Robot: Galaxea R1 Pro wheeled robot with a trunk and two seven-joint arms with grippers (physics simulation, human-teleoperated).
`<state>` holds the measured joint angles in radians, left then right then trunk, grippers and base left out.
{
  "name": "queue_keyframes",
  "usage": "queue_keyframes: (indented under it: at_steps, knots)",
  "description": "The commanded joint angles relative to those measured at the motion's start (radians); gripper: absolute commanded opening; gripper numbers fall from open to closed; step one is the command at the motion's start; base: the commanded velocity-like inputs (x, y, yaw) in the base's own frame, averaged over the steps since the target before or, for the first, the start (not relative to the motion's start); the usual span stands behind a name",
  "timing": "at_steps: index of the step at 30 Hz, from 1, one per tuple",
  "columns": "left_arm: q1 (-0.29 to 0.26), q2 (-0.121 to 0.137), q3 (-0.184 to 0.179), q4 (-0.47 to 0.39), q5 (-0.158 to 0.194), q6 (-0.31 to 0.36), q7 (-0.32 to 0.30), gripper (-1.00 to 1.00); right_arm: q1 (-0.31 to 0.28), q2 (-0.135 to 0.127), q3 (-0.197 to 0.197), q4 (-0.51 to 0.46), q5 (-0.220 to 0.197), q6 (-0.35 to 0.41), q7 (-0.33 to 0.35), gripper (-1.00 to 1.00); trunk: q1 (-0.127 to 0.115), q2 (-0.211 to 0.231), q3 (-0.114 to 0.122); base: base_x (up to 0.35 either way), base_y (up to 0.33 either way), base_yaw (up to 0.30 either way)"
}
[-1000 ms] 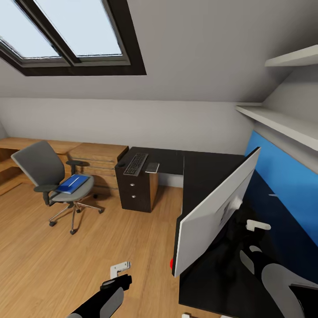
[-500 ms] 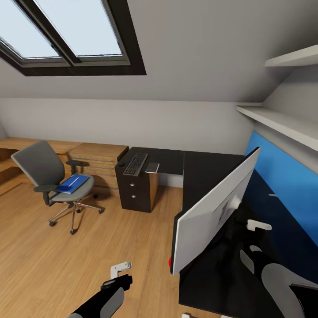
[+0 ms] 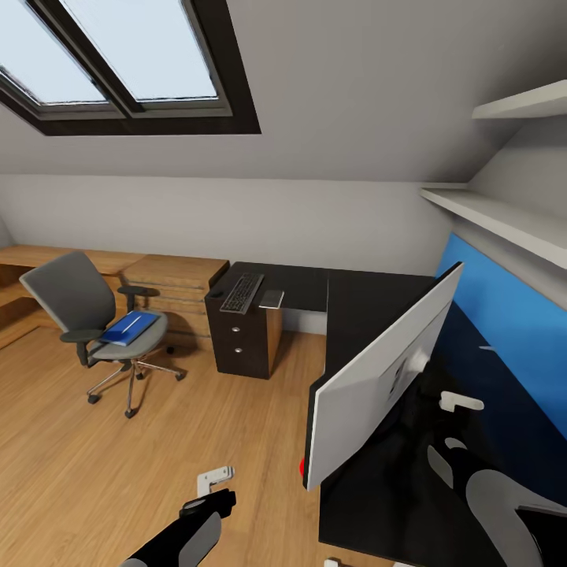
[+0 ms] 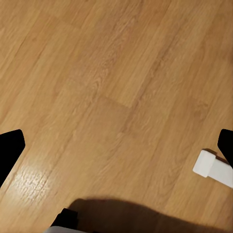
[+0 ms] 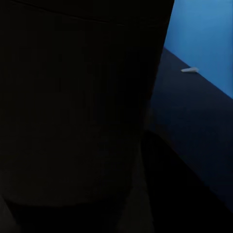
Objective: In the bedroom, organize the workspace by keeping the computer under the desk, ensuring the monitor is on the desk, placing the keyboard on the desk next to the monitor, placing the mouse on the desk next to the keyboard, moving the folder from the swivel chair onto the desk next to the mouse, stacking the notebook on top of the folder with the pen on top of the notebook, and positioning the swivel chair next to the desk.
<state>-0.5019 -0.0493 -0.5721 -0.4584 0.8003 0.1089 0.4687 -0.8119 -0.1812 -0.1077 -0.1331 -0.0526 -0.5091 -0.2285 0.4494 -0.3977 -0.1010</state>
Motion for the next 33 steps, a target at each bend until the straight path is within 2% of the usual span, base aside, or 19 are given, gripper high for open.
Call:
queue_keyframes:
  at_steps: [1,9,12,14,16,19,20,21,22,23,24,25,33]
  knots:
    - [-0.001,0.001,-0.008,-0.002,0.004,0.004,0.008,1.00,-0.001,0.000,0.011,0.001,-0.004,-0.004,0.004,-1.00,0.001,-0.002,-0.002,0.000,0.000,0.000]
    - [-0.001,0.002,-0.008,-0.002,0.003,-0.001,0.008,1.00,-0.001,0.000,0.011,-0.001,-0.004,-0.004,0.003,-1.00,0.001,-0.002,-0.002,0.000,0.000,0.000]
    - [-0.001,0.004,-0.007,-0.010,0.001,-0.021,0.008,1.00,-0.001,0.000,0.011,-0.001,-0.004,-0.003,0.003,-1.00,0.001,-0.002,-0.002,0.000,0.000,0.000]
    - [-0.001,0.011,-0.006,-0.062,0.001,-0.048,0.010,1.00,-0.001,0.000,0.011,0.000,-0.004,-0.003,0.003,-1.00,0.001,-0.002,-0.002,0.000,0.000,0.000]
    - [-0.001,0.027,-0.006,-0.123,0.001,-0.052,0.011,1.00,-0.001,0.000,0.011,0.000,-0.004,-0.003,0.003,-1.00,0.001,-0.002,-0.002,0.000,0.000,0.000]
    - [-0.001,0.082,-0.007,-0.327,0.005,-0.029,0.017,1.00,-0.001,0.000,0.011,0.000,-0.004,-0.003,0.003,-1.00,0.001,-0.002,-0.002,0.000,0.000,0.000]
    - [-0.001,0.105,-0.007,-0.416,0.008,0.008,0.027,1.00,-0.001,0.000,0.011,-0.001,-0.004,-0.003,0.003,-1.00,0.001,-0.002,-0.002,0.000,0.000,0.000]
    - [-0.001,0.116,-0.008,-0.463,0.010,0.034,0.034,1.00,-0.001,0.000,0.011,-0.001,-0.004,-0.003,0.003,-1.00,0.001,-0.002,-0.002,0.000,0.000,0.000]
    - [0.000,0.143,-0.008,-0.600,0.021,0.120,0.068,1.00,-0.001,0.000,0.011,-0.001,-0.004,-0.004,0.002,-1.00,0.001,-0.002,-0.002,0.000,0.000,0.000]
    - [0.003,0.153,-0.008,-0.671,0.034,0.161,0.099,1.00,-0.001,0.000,0.011,-0.002,-0.004,-0.004,0.002,-1.00,0.001,-0.002,-0.002,0.000,0.000,0.000]
    - [0.019,0.165,-0.008,-0.742,0.059,0.196,0.157,1.00,-0.001,0.000,0.011,-0.001,-0.004,-0.004,0.001,-1.00,0.001,-0.002,-0.002,0.000,0.000,0.000]
    - [0.039,0.173,-0.007,-0.736,0.073,0.213,0.199,1.00,-0.001,0.000,0.011,0.002,-0.004,-0.003,0.000,-1.00,0.001,-0.002,-0.002,0.000,0.000,0.000]
    - [0.046,0.176,-0.006,-0.720,0.075,0.218,0.212,1.00,-0.001,-0.001,0.011,0.000,-0.004,-0.003,0.000,-1.00,0.001,-0.002,-0.002,0.000,-0.128,0.000]
